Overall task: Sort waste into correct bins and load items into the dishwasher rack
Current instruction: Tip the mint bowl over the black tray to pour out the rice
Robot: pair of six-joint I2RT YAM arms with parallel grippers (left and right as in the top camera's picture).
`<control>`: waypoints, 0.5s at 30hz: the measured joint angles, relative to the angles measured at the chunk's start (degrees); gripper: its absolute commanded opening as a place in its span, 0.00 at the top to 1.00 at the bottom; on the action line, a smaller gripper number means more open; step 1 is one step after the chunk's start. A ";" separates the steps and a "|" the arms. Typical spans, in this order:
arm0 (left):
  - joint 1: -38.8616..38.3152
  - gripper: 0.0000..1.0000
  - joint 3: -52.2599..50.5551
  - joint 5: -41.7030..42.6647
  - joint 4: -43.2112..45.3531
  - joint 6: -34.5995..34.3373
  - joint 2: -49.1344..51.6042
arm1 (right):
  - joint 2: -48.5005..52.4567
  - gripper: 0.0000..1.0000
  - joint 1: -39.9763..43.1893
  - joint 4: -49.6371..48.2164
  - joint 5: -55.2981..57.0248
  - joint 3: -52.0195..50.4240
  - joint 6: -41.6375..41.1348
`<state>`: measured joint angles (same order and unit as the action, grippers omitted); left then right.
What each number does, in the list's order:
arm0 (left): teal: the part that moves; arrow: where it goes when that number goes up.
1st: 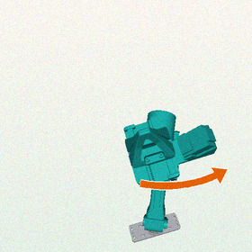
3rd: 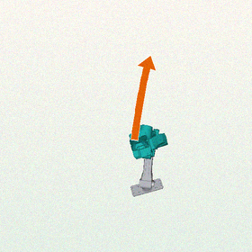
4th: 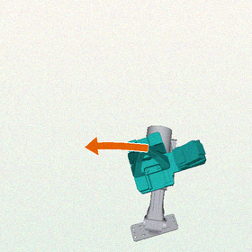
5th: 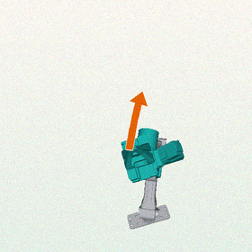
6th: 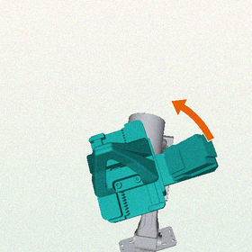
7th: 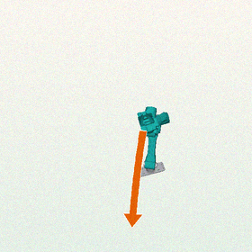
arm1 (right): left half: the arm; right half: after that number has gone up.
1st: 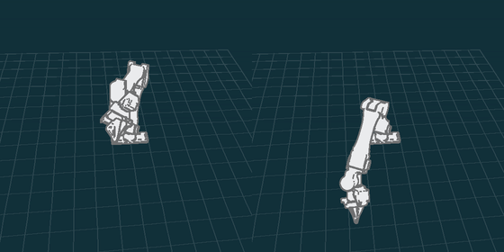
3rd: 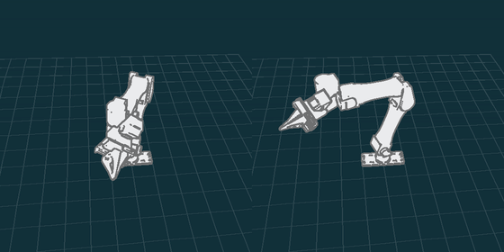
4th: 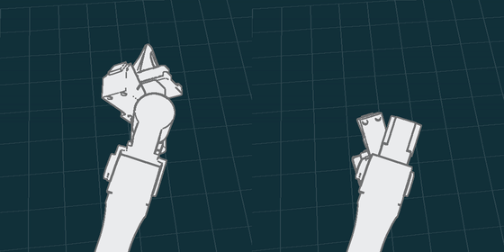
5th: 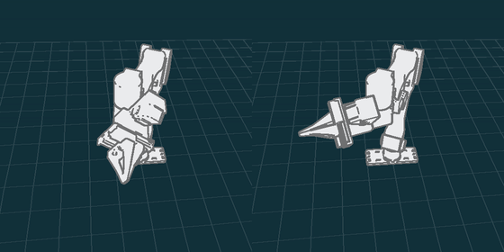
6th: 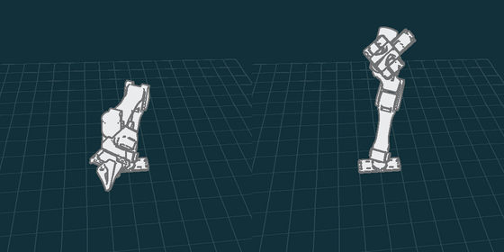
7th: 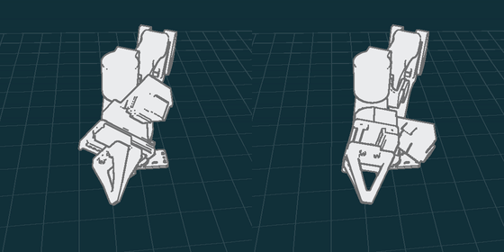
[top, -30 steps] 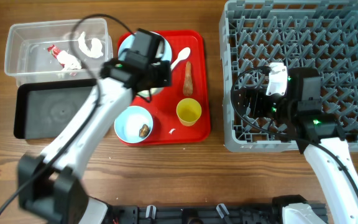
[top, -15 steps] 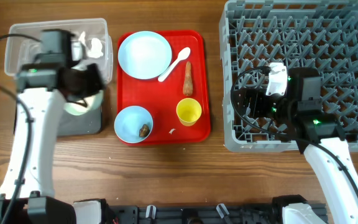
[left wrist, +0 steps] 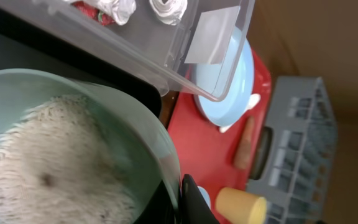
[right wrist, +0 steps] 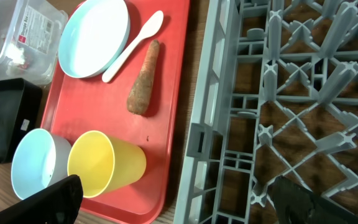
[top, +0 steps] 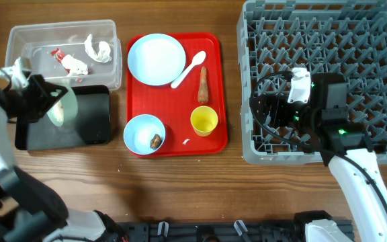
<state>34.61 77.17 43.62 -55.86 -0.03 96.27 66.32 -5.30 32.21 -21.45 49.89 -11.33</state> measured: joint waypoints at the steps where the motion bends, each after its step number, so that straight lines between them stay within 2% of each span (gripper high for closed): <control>1: 0.90 0.96 -0.04 1.86 0.00 0.07 1.16 | 0.00 0.01 0.00 0.00 0.02 0.00 -0.02; 8: 6.14 0.96 -0.20 17.59 0.20 0.42 9.68 | 0.00 0.01 0.00 0.00 0.00 0.00 -0.20; 15: 9.33 0.96 -0.31 28.13 0.20 0.44 11.52 | 0.00 0.01 0.00 0.00 0.00 0.00 -0.37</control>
<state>43.94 76.86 71.75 -55.66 0.40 107.79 66.32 -5.30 32.21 -21.45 49.89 -11.70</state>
